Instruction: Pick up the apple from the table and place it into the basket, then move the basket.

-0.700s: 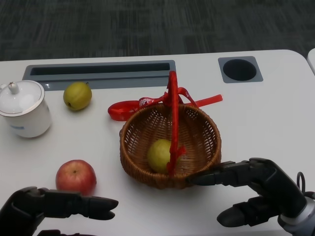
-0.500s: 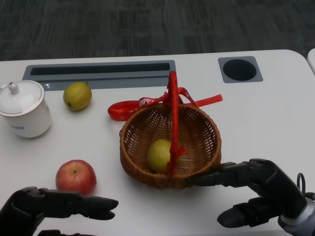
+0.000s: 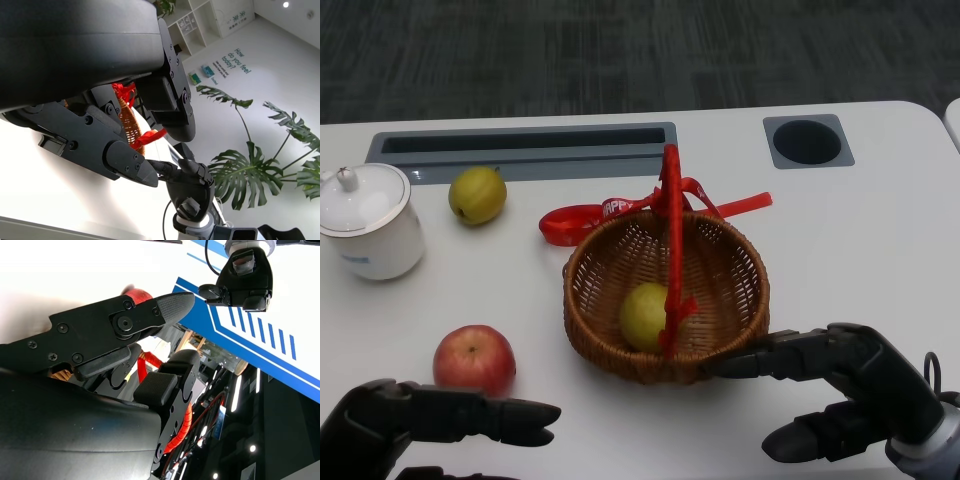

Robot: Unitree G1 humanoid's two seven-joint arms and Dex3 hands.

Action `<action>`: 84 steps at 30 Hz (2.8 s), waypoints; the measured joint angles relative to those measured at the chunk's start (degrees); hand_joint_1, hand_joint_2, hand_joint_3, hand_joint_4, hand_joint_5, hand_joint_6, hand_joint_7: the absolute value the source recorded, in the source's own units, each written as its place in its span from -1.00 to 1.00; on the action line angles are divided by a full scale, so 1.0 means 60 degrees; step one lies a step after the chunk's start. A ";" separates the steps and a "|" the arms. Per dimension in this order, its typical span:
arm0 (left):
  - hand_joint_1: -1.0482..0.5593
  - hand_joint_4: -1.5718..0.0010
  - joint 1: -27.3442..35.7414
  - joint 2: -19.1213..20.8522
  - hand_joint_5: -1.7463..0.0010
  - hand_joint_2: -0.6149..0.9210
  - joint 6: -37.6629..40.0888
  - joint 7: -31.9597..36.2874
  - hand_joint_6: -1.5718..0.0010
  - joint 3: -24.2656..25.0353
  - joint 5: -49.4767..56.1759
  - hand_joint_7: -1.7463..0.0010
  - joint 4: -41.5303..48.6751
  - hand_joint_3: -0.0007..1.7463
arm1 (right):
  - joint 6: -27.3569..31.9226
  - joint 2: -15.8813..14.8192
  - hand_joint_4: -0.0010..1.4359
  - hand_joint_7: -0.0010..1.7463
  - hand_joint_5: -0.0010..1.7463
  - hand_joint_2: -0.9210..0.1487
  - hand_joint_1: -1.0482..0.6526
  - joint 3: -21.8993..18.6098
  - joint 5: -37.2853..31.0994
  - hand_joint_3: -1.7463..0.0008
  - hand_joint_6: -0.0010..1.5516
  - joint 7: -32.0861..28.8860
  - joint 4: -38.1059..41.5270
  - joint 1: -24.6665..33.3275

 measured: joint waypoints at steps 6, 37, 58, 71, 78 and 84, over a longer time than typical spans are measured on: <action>-0.14 -0.14 -0.0016 -0.0155 1.00 0.80 -0.0155 0.0172 -0.06 0.0162 0.0393 1.00 0.0006 -1.00 | 0.0001 0.0000 0.27 -1.00 -1.00 -0.95 -0.28 -0.0009 -0.0024 1.00 0.10 -0.0010 0.0003 0.0001; -0.51 0.60 -0.3607 0.0841 0.99 0.69 0.0357 0.6657 0.66 0.0027 0.9193 1.00 0.5797 -1.00 | 0.0061 -0.0005 0.29 -1.00 -1.00 -0.94 -0.28 -0.0002 -0.0018 1.00 0.10 -0.0097 -0.0135 0.0124; -0.07 -0.18 -0.6774 0.0494 0.91 0.77 0.0906 0.9239 -0.02 -0.2349 0.8676 0.93 1.1237 -0.99 | 0.0102 -0.0186 0.29 -1.00 -1.00 -0.97 -0.29 0.0026 -0.0045 1.00 0.11 -0.0137 -0.0674 0.0427; 0.15 -0.58 -0.5030 -0.0300 0.96 0.90 -0.0004 0.9016 -0.34 -0.1457 0.6489 0.99 0.9411 -1.00 | 0.0179 -0.0205 0.31 -1.00 -1.00 -0.98 -0.30 0.0128 -0.0012 1.00 0.11 -0.0115 -0.0647 0.0439; 0.16 -0.54 -0.4538 -0.0631 0.99 0.91 -0.0032 0.9027 -0.32 -0.0965 0.6177 1.00 0.8016 -1.00 | 0.0219 -0.0194 0.31 -1.00 -1.00 -0.99 -0.30 0.0157 -0.0009 1.00 0.11 -0.0099 -0.0608 0.0433; 0.15 -0.56 -0.4441 -0.0794 0.99 0.91 0.0027 0.9232 -0.31 -0.0715 0.6300 1.00 0.7059 -1.00 | 0.0214 -0.0191 0.31 -1.00 -1.00 -1.00 -0.30 0.0166 -0.0037 1.00 0.12 -0.0138 -0.0608 0.0436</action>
